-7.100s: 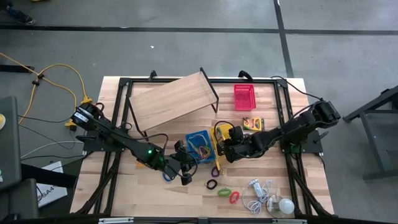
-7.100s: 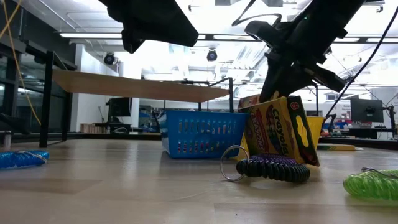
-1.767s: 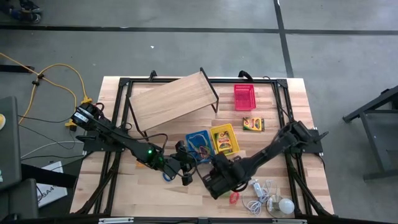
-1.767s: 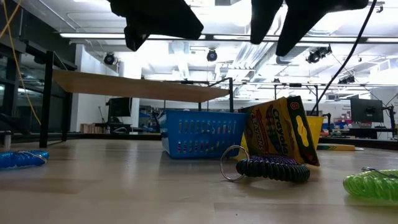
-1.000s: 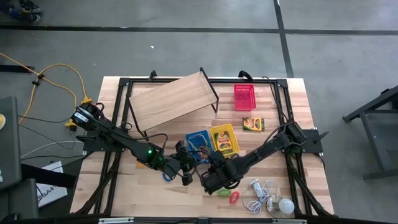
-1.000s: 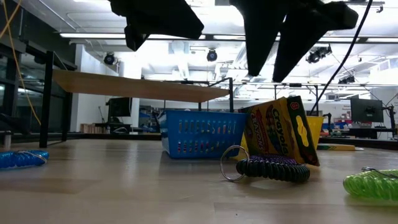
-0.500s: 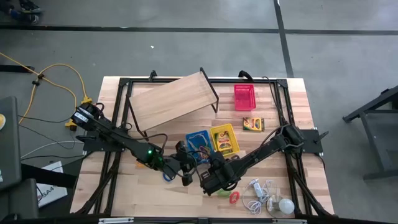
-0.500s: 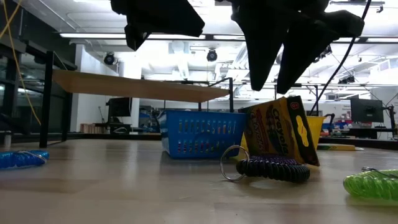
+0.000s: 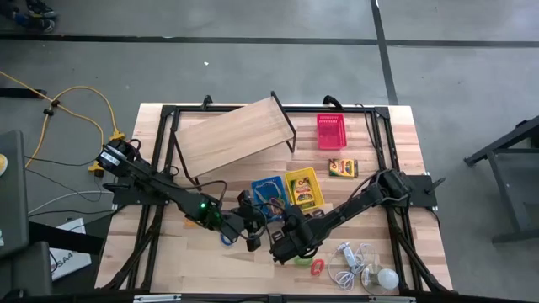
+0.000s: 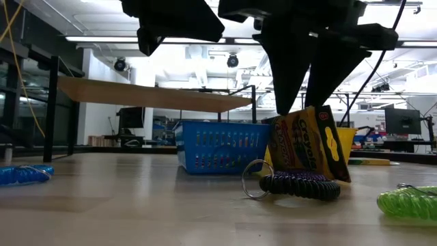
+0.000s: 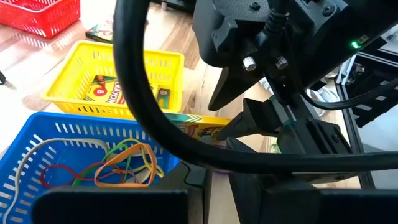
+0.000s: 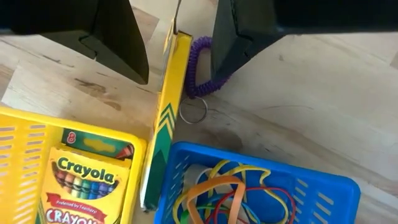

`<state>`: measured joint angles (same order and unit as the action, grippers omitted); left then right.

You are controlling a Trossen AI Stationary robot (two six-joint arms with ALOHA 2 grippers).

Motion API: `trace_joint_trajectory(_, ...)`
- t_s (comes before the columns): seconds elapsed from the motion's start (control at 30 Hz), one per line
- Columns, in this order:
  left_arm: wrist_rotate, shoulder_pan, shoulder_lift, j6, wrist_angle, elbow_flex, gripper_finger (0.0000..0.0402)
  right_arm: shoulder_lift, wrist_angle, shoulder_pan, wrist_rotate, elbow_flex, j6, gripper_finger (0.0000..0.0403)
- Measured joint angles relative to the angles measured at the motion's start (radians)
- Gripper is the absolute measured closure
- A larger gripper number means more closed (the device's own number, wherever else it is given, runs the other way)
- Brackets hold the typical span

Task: Pick & Place Office Desk Supplies
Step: Put the bottom yellow crayon box into the yellow bin

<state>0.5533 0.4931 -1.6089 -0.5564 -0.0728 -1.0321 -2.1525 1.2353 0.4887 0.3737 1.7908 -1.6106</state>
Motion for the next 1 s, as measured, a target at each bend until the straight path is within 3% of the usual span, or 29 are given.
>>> trace_joint_trajectory(0.6, 0.002, 0.0, 0.0, 0.0, -0.004, 0.0, 0.0357, -0.042, 0.023, -0.006, -0.007, 0.0, -0.002, 0.0242)
trace_joint_trajectory(1.0, 0.002, 0.0, 0.0, 0.0, -0.004, 0.0, 0.0357, -0.042, 0.019, -0.007, 0.002, 0.0, -0.008, 0.0327)
